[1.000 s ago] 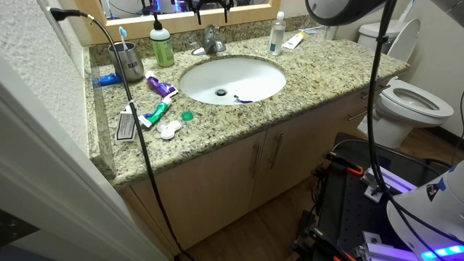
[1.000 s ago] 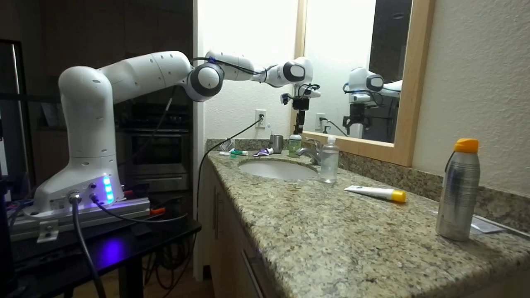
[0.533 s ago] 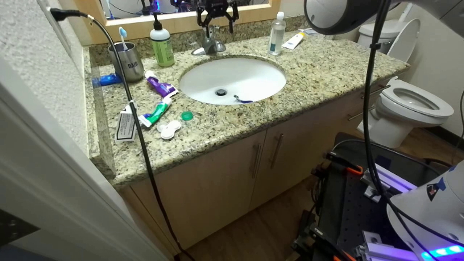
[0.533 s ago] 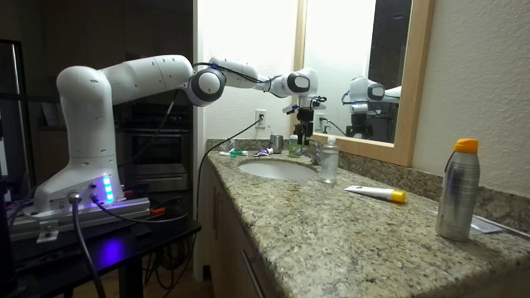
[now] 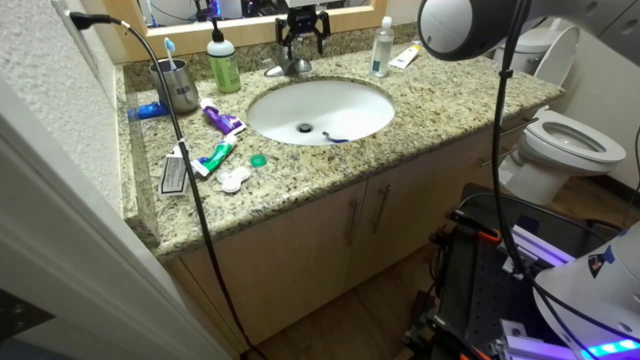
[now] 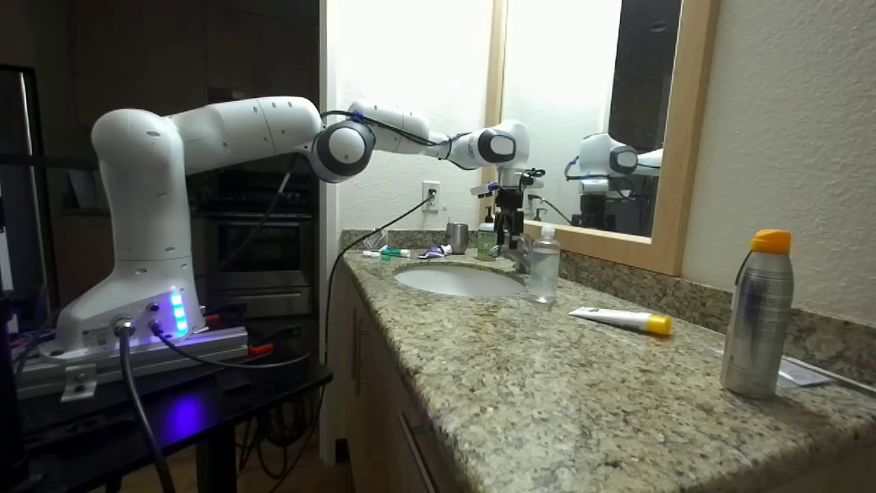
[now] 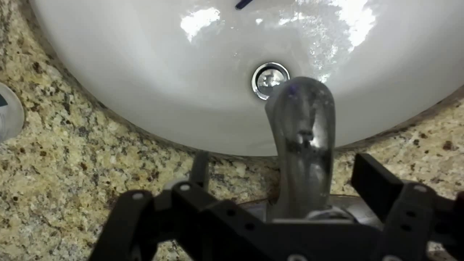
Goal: Lift up the tap handle
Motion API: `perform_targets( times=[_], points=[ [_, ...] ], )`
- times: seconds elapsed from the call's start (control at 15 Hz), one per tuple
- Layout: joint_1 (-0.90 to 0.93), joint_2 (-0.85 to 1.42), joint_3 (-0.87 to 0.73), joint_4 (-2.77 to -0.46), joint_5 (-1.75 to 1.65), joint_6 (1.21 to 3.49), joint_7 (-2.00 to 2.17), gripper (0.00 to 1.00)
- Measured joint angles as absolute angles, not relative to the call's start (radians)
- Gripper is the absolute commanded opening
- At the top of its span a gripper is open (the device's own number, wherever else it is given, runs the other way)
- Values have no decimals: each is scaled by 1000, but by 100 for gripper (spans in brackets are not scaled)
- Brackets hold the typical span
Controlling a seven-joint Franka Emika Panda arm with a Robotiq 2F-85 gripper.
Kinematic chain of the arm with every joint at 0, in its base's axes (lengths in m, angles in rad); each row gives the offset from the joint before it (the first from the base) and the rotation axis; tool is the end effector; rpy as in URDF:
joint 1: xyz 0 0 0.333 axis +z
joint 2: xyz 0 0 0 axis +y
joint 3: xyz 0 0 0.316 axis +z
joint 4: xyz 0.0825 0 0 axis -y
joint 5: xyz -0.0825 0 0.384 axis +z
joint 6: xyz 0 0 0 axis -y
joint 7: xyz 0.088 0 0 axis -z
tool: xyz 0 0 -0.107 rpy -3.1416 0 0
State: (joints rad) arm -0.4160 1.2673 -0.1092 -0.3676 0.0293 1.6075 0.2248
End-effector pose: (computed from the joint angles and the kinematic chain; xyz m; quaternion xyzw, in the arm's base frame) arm 0.7204 -0.3475 0.2984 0.9426 -0.3315 -0.0169 0.0358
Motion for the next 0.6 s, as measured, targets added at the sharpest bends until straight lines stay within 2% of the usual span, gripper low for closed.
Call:
perform_targets(
  times=[0.27,0.33,0.4,0.6],
  points=[
    [-413,1263,-108,-364,32,1673,283,100],
    [-413,1263,-108,-364,32,1679,291,75],
    [-413,1263,-108,-364,31,1680,292,74],
    [-406,1265,-108,-368,32,1680,294,52]
  ],
)
